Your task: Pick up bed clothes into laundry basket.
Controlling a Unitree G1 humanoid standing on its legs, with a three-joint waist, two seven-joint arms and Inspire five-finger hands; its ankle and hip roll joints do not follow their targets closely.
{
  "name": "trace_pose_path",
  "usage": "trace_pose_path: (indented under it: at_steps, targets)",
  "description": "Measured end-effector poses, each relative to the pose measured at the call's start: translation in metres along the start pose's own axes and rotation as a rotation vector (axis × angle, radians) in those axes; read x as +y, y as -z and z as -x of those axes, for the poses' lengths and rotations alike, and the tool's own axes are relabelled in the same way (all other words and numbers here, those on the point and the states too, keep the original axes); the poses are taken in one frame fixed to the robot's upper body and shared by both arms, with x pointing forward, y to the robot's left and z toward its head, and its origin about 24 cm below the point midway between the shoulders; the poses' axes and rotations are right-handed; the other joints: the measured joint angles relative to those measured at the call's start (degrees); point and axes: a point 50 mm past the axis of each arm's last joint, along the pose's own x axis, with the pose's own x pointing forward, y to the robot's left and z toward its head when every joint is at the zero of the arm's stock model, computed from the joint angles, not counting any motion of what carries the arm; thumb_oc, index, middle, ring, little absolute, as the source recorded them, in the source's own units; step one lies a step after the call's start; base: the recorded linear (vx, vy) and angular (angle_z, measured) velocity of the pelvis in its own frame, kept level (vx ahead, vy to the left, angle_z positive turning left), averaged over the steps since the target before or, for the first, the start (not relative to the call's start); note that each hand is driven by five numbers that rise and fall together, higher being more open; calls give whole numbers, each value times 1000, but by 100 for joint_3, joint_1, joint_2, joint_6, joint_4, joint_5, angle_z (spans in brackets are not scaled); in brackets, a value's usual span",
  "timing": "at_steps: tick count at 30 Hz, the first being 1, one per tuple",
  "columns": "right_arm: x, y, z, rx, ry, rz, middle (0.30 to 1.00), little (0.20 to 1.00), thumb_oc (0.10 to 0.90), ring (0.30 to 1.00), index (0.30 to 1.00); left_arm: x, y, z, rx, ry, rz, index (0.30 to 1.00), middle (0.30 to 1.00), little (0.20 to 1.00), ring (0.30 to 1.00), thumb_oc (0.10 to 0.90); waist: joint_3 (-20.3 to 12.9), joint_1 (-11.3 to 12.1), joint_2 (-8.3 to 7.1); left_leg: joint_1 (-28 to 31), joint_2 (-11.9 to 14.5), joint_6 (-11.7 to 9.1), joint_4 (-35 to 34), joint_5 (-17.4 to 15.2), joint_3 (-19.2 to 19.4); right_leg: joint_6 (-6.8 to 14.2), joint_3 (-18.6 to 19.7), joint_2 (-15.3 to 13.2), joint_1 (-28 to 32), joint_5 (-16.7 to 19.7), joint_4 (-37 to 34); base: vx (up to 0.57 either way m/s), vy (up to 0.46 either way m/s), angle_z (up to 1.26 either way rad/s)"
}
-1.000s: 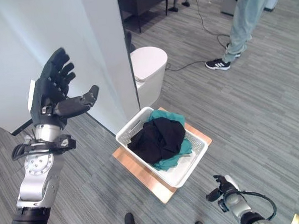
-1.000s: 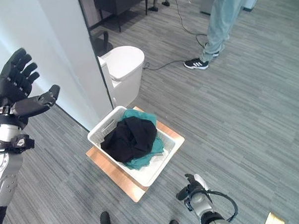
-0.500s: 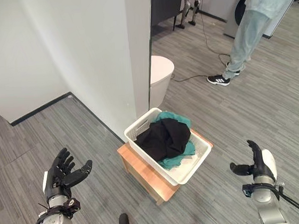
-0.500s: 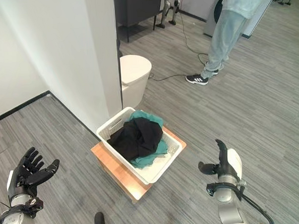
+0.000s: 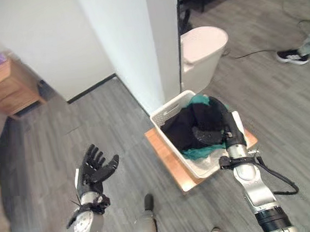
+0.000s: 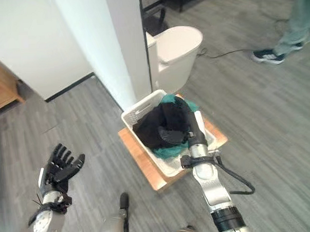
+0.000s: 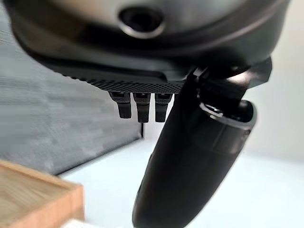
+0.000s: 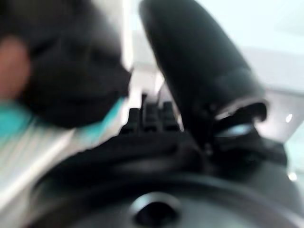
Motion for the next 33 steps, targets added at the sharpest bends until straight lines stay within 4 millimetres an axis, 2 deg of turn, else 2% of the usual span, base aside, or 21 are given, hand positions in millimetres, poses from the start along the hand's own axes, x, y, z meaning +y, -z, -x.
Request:
trace_pose_path:
  at_steps: [3, 4, 5, 7, 8, 10, 11, 12, 13, 15, 16, 18, 19, 20, 22, 24, 28, 29, 31, 32, 33]
  targets:
    - [8, -1, -1, -6, -56, 20, 900, 900, 800, 900, 900, 8, 28, 23, 94, -56, 31, 900, 900, 900, 900, 800, -18, 291, 390, -92, -303, 508, 287, 369, 13, -157, -307, 2, 404, -287, 252, -476, -129, 144]
    - [15, -9, -4, -45, -98, 16, 900, 900, 800, 900, 900, 19, 32, 32, 123, -84, 17, 900, 900, 900, 900, 800, -99, 302, 515, -194, -318, 358, -27, 839, 4, -349, -533, 180, 379, -395, 295, -471, -76, 174]
    - [21, -15, -3, -70, -125, 10, 900, 900, 800, 900, 900, 30, 33, 43, 138, -117, 10, 900, 900, 900, 900, 800, -165, 252, 490, -140, -271, 585, -543, 1106, 98, -649, -810, 121, 290, -328, 231, -462, -65, 135]
    - [34, -23, -3, -100, -185, -16, 900, 900, 800, 900, 900, 57, 37, 59, 183, -219, -10, 900, 900, 900, 900, 800, -55, 254, 290, 203, -444, 723, -108, 184, 791, -641, -1074, 17, 497, -281, 93, -615, -67, 107]
    - [32, -21, 0, -93, -185, 1, 900, 900, 800, 900, 900, 62, 35, 59, 197, -224, -19, 900, 900, 900, 900, 800, 19, 156, 85, 276, -589, 1019, 713, -670, 915, -640, -1568, -280, 790, -295, 28, -397, -29, 184]
    - [21, -11, 11, -58, -179, 50, 900, 900, 800, 900, 900, 60, 28, 53, 164, -207, -15, 900, 900, 900, 900, 800, 44, -146, -150, 783, -583, 1272, 1552, -1197, 1496, -679, -2243, -563, 1332, -224, 497, -319, 65, 217]
    - [15, -13, 11, -77, -175, 82, 900, 900, 800, 900, 900, 57, 28, 52, 157, -194, 2, 900, 900, 900, 900, 800, -33, -148, -83, 927, -677, 784, 646, -943, 918, -1021, -1942, -339, 843, -525, 1032, -501, 175, 177]
    - [24, -34, -2, -164, -185, 60, 900, 900, 800, 900, 900, 60, 13, 45, 89, -203, 14, 900, 900, 900, 900, 800, -255, -390, -316, 1046, -534, 266, -508, -557, 660, -1197, -1645, -73, 118, -288, 204, -533, 218, 211]
    - [15, -47, -7, -230, -145, 63, 900, 900, 800, 900, 900, 50, 10, 28, 64, -166, 24, 900, 900, 900, 900, 800, -142, -648, -329, 965, 1, 518, 114, -1063, 1204, -892, -2243, -49, 245, -28, 174, -603, 327, 220]
    - [-2, -36, -4, -167, -93, 95, 900, 900, 800, 900, 900, 29, 13, 13, 90, -91, 36, 900, 900, 900, 900, 800, -151, -777, -520, 1614, 824, 184, 296, -813, 2304, -967, -2668, -180, 527, -62, 488, -432, 320, 204]
    - [-5, -33, -3, -151, -83, 103, 900, 900, 800, 900, 900, 24, 17, 15, 107, -67, 35, 900, 900, 900, 900, 800, -191, -910, -555, 1891, 852, 240, 145, -480, 2192, -1051, -2831, -349, 604, -118, 710, -221, 212, 155]
    - [-16, -39, -3, -176, -45, 117, 900, 900, 800, 900, 900, 14, 27, 24, 158, -22, 49, 900, 900, 900, 900, 800, -200, -1073, -484, 2122, 668, 182, -339, -254, 1834, -940, -2876, -1401, -95, -231, 2456, -227, 220, 99]
    - [-10, -41, -4, -180, -55, 96, 900, 900, 800, 900, 900, 18, 25, 27, 150, -35, 49, 900, 900, 900, 900, 800, -259, -1046, -601, 2059, 541, 170, -345, -267, 1827, -879, -2945, -1599, -133, -86, 1551, -255, 193, 69]
    - [-1, -37, -1, -158, -60, 57, 900, 900, 800, 900, 900, 27, 25, 27, 161, -60, 31, 900, 900, 900, 900, 800, -255, -1056, -722, 1975, 521, 11, -111, -394, 1666, -554, -3071, -1677, 72, 427, 1139, -230, 125, 73]
    - [4, -25, 8, -105, -73, 42, 900, 900, 800, 900, 900, 30, 25, 26, 173, -54, -14, 900, 900, 900, 900, 800, -226, -1068, -844, 1866, 449, 11, 112, -651, 1451, -551, -2803, -1647, 330, 467, 1348, -124, 106, 105]
    - [9, -21, 12, -86, -102, 47, 900, 900, 800, 900, 900, 35, 20, 27, 162, -46, -67, 900, 900, 900, 900, 800, -390, -1012, -908, 1985, 258, -82, -160, -782, 1413, -267, -2282, -1682, 311, 358, 1330, -88, 162, 79]
    - [12, -12, 17, -42, -87, 20, 900, 900, 800, 900, 900, 28, 5, 15, 109, 8, -128, 900, 900, 900, 900, 800, -337, -890, -976, 1784, 45, -111, -276, -735, 781, -296, -1407, -1435, 545, 641, 1165, 15, 105, 96]
    - [17, -13, 18, -45, -111, 16, 900, 900, 800, 900, 900, 27, -2, 12, 81, 19, -142, 900, 900, 900, 900, 800, -323, -807, -939, 1778, 103, -124, -391, -727, 479, 10, -1038, -1148, 623, 286, 971, 117, 49, 128]
    - [19, -23, 13, -101, -119, 12, 900, 900, 800, 900, 900, 22, -15, 1, 25, 47, -174, 900, 900, 900, 900, 800, -261, -830, -970, 1300, 147, -110, -345, -745, -148, -123, -390, -164, 733, 0, 170, 138, 79, 161]
    - [18, -22, 13, -99, -104, -3, 900, 900, 800, 900, 900, 19, -18, -2, 15, 61, -179, 900, 900, 900, 900, 800, -269, -791, -1018, 1277, 108, 29, -667, -987, -177, -169, -300, 96, 890, -41, -241, 83, 122, 168]
    - [19, -24, 10, -102, -84, -25, 900, 900, 800, 900, 900, 17, -20, -5, 8, 72, -185, 900, 900, 900, 900, 800, -177, -794, -1273, 1219, -176, 196, -458, -1021, -221, -262, -250, -66, 947, 15, -399, 40, 130, 139]
